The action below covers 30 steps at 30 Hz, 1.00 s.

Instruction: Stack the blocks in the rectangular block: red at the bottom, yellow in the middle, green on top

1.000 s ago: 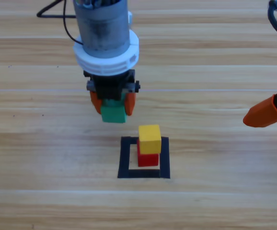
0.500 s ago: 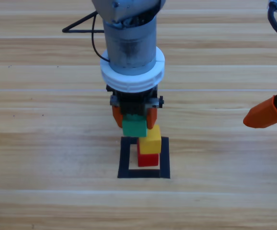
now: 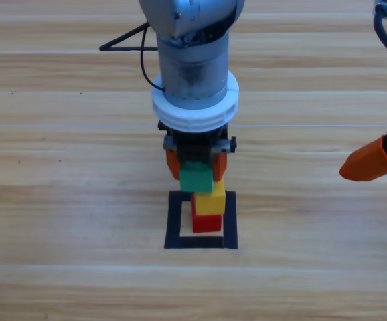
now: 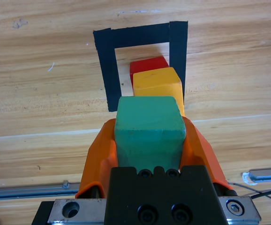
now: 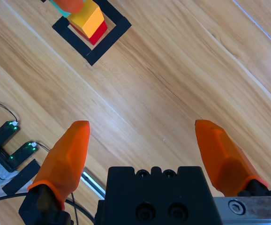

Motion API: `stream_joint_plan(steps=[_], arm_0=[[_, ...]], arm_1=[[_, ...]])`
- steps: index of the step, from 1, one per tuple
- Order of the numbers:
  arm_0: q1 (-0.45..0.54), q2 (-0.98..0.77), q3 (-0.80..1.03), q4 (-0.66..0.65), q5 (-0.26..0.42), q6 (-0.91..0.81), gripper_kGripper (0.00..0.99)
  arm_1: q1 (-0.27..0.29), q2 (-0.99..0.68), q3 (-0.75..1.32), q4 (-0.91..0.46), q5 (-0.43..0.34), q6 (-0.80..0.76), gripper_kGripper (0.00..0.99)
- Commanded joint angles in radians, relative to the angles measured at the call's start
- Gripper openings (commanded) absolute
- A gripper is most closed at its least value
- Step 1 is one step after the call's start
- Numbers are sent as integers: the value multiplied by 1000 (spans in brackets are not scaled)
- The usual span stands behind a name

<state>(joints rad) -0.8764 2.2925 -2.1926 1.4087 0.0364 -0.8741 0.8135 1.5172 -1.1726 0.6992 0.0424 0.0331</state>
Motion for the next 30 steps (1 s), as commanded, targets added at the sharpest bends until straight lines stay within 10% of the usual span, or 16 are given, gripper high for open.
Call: stream_joint_plan(steps=[1, 30], arm_0=[[-15, 62, -13, 7, -10, 0, 0], [-16, 97, -46, 7, -12, 9, 0]], arm_1=[[-19, 14, 31, 0, 25, -15, 989], [-19, 31, 31, 0, 28, -21, 989]])
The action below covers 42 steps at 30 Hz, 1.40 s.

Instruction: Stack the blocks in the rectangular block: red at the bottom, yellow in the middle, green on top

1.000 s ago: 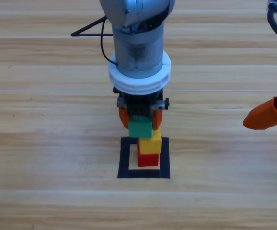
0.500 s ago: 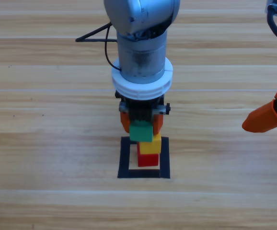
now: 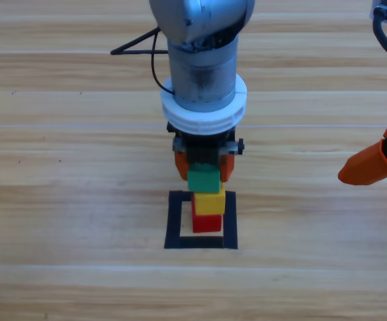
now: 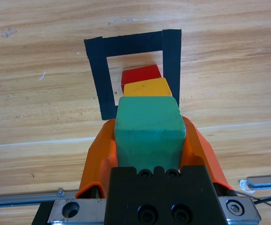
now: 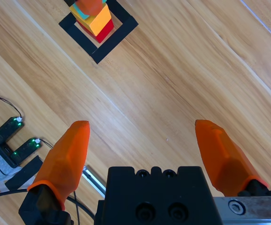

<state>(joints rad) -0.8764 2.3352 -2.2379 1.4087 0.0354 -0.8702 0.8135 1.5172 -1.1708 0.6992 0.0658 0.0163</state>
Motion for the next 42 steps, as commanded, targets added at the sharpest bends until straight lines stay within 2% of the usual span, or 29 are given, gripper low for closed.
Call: stream_joint_plan(steps=[1, 42], arm_0=[[-16, 56, -2, 7, -11, 7, 0], [-32, 52, -14, 7, -11, 19, 0]], arm_1=[[-19, 31, 30, 0, 5, -4, 989], [-19, 40, 30, 0, 5, -6, 989]])
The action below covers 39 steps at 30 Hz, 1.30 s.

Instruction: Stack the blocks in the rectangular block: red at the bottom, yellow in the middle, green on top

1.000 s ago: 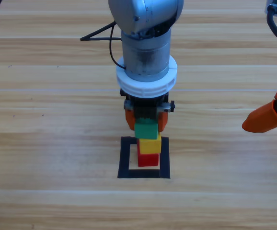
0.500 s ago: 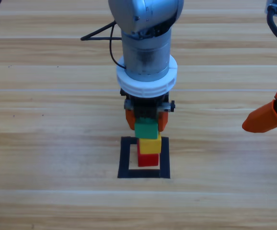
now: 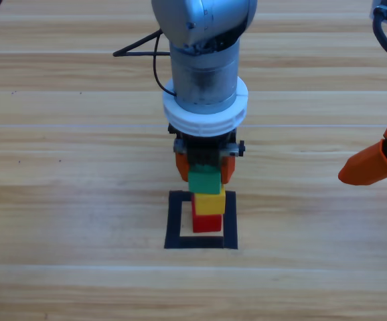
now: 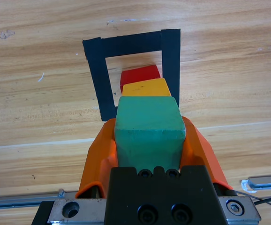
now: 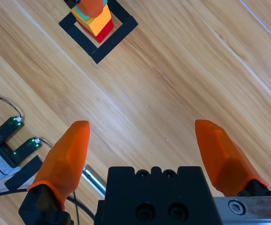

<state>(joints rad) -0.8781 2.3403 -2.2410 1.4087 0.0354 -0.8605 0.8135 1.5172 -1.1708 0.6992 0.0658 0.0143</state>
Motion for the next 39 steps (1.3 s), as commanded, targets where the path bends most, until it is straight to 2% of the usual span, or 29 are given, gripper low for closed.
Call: stream_joint_plan(steps=[1, 11, 12, 14, 15, 16, 18, 19, 31, 36, 39], arm_0=[[-32, 47, -11, 7, -11, 9, 0], [-33, 56, -9, 7, -9, 9, 3], [-33, 59, -6, 7, -9, 11, 17], [-35, 79, -8, 7, -9, 17, 106], [-35, 91, -9, 7, -9, 18, 176], [-35, 103, -9, 7, -9, 18, 382], [-35, 113, -2, 6, -11, 17, 868], [-36, 114, -2, 6, -9, 17, 973], [-36, 34, 6, 6, -5, 26, 990], [-33, -173, 60, 6, 69, 20, 990], [4, -285, 101, 6, 93, 29, 990]], arm_1=[[-19, 40, 30, 0, 5, -4, 989], [-19, 43, 30, 0, 5, -4, 989], [-19, 43, 30, 0, 6, -4, 989], [-19, 43, 30, 0, 6, -5, 989], [-19, 43, 30, 0, 5, -5, 989], [-19, 43, 30, 0, 6, -7, 989], [-19, 43, 30, 0, 6, -7, 989], [-19, 43, 30, 0, 6, -7, 989], [-19, 43, 30, 0, 8, -8, 989], [-19, 41, 30, 0, 9, -8, 989], [-19, 37, 31, 0, 11, -8, 989]])
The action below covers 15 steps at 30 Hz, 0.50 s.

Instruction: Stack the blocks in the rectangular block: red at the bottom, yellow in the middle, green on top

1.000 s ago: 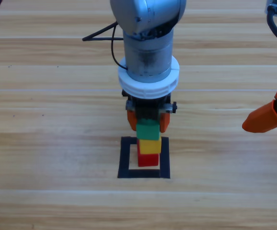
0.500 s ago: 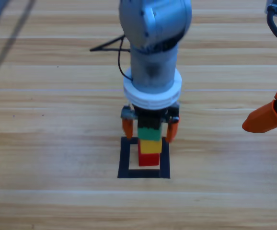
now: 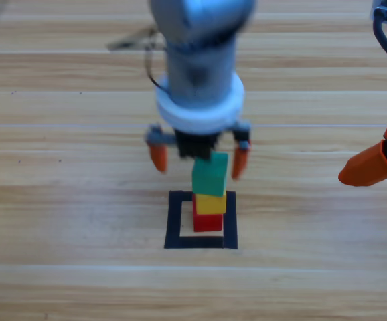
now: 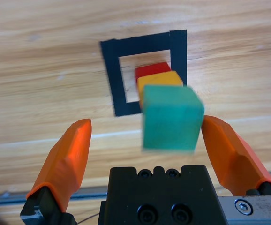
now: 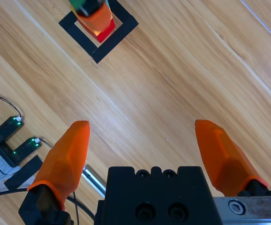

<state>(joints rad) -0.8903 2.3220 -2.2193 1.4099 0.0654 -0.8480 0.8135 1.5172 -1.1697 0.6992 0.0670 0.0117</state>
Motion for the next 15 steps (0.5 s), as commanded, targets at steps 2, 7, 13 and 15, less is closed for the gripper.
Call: stream_joint_plan(steps=[2, 7, 13, 15], arm_0=[[47, -354, 110, 4, 77, 44, 990], [54, -569, 305, -11, 183, 30, 990], [62, -905, 840, -405, 269, 199, 990], [65, -895, 891, -494, 272, 283, 990]], arm_1=[[-19, 31, 31, 0, 20, -6, 989], [-19, 1, 36, 0, 37, -6, 989], [-19, 15, 28, 0, 43, -4, 989], [-19, 24, 28, 0, 43, -4, 989]])
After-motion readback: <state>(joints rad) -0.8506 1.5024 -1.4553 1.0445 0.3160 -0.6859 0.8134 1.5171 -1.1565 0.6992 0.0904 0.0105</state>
